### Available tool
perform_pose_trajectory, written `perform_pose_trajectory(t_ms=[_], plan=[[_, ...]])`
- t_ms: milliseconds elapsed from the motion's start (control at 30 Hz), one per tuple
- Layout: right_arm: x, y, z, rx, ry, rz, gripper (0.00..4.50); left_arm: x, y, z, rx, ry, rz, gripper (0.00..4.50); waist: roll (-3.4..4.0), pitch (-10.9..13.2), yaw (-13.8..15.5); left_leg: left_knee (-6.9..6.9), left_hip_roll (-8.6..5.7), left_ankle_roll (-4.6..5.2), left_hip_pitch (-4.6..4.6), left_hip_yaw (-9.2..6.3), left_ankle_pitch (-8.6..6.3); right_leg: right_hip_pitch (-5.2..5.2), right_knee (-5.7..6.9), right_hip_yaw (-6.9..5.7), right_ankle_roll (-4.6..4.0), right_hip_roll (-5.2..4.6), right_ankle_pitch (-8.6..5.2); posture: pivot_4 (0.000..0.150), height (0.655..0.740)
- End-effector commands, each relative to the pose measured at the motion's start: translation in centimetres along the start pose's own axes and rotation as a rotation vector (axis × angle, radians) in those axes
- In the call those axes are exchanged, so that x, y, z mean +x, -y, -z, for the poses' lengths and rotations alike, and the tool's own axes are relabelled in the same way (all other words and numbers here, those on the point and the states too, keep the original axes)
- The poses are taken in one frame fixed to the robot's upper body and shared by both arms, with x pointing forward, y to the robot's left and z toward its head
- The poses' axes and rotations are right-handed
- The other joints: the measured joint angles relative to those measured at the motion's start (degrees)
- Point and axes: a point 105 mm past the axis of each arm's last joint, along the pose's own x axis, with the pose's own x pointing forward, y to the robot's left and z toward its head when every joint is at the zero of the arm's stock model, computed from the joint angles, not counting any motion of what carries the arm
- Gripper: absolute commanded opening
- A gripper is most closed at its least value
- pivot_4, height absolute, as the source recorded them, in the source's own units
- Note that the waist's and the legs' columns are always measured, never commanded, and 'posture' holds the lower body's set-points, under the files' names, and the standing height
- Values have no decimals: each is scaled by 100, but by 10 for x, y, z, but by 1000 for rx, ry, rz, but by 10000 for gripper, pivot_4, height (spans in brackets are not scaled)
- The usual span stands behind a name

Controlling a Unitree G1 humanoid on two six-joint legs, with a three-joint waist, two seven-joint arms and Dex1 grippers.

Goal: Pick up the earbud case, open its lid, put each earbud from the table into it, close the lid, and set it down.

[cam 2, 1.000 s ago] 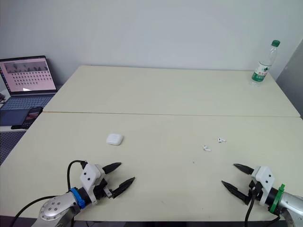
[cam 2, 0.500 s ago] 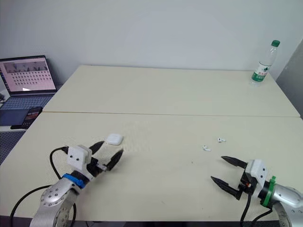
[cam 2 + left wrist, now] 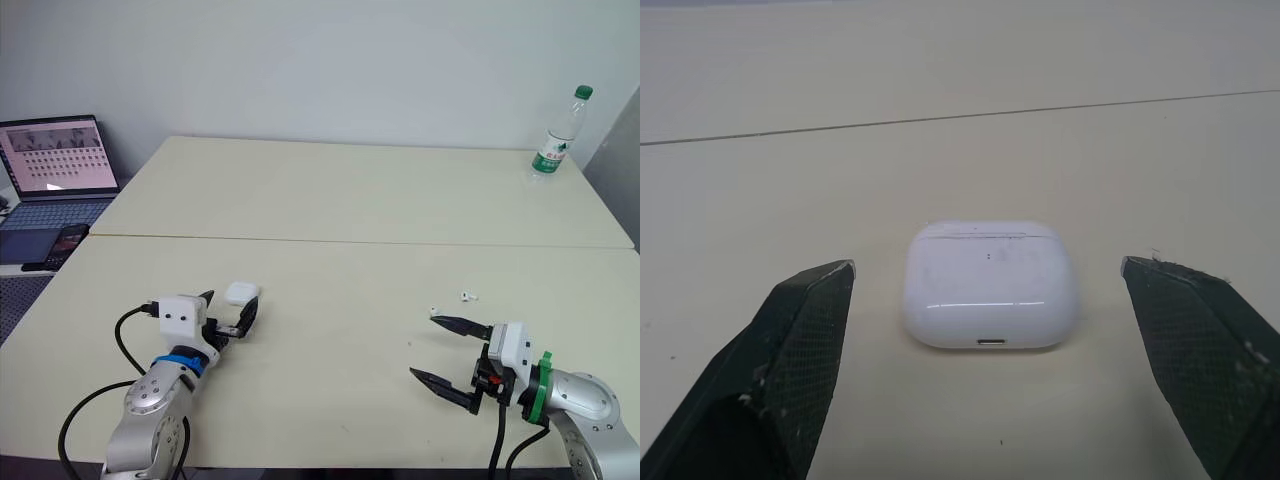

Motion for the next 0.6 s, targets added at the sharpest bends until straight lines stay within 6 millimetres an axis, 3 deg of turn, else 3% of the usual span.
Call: perform_pose_trajectory(t_ms=[33,300,400,500,600], plan=[[4,-5,-13,-30,35,-25,44593,6,0,-1,18,-5,-9,45000,-3,2,-1,0,0,0,0,0,0,0,0,-1,0,0,0,1500,7362],[2,-5,-11,-25,35,-19,44593,8,3,7,34,-50,12,45000,-5,1,0,0,0,0,2,3,0,0,0,-3,-6,1,6,1500,7362],[1,-5,-10,-23,35,-16,45000,8,2,7,26,-51,9,39033,-4,1,0,0,0,0,2,3,0,0,0,-2,-7,0,6,1500,7362],[2,-4,-10,-24,36,-13,45000,8,1,7,16,-51,2,28848,-4,1,0,0,0,0,2,3,0,0,0,-2,-7,0,7,1500,7362],[2,-4,-11,-25,37,-11,45000,8,-1,6,9,-47,-8,27646,-4,1,0,0,0,0,3,3,0,1,1,-3,-6,0,7,1500,7362]])
